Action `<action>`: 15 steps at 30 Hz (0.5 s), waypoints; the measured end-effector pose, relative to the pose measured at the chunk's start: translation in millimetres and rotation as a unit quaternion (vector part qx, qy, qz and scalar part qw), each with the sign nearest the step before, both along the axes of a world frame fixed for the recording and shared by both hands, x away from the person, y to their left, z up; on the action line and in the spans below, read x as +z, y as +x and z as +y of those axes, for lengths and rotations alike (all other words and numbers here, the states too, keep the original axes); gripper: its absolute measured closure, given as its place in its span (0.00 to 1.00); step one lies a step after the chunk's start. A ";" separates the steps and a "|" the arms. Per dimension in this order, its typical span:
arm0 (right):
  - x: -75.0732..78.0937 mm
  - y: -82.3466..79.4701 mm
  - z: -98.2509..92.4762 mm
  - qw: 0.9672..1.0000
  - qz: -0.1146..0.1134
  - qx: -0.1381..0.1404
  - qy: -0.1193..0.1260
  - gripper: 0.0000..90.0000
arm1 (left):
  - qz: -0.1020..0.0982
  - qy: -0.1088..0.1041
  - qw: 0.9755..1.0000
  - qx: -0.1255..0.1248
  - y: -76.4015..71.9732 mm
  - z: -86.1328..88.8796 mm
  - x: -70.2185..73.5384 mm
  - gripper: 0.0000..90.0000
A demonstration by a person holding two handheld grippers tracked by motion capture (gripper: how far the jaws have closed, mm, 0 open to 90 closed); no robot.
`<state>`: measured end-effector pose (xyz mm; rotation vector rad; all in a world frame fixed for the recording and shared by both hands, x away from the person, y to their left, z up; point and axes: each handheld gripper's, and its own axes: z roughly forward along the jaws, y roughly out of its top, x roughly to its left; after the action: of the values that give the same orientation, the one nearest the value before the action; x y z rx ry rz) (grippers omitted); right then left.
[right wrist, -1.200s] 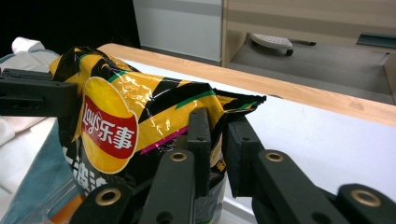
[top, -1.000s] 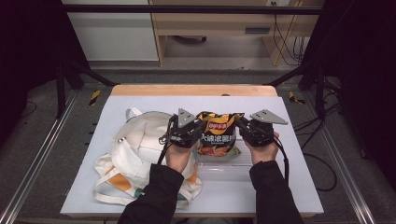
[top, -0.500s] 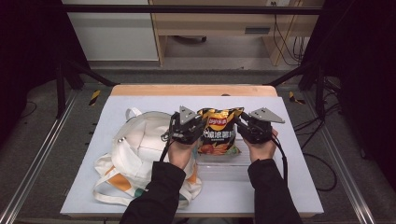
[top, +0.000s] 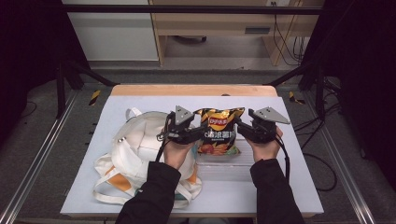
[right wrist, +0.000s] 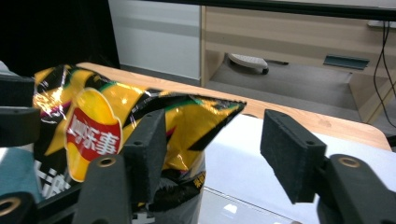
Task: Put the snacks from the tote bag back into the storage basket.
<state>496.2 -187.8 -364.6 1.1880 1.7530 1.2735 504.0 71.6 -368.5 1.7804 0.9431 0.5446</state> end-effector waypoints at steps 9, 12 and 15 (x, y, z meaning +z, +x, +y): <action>9.8 -13.2 -5.6 1.000 -0.009 0.016 0.019 0.36 | -0.004 0.000 1.000 -0.004 -12.7 33.0 9.2 0.34; 12.1 -19.4 -7.0 1.000 -0.006 0.021 0.016 0.34 | -0.009 0.005 1.000 -0.006 -19.4 47.1 10.3 0.32; 13.3 -26.2 -8.5 1.000 -0.006 0.024 0.003 0.32 | -0.009 0.008 1.000 -0.005 -25.2 61.1 8.8 0.31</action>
<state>470.0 -196.3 -351.3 1.1444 1.7796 1.3122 478.7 132.6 -359.8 1.7907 0.9202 0.5630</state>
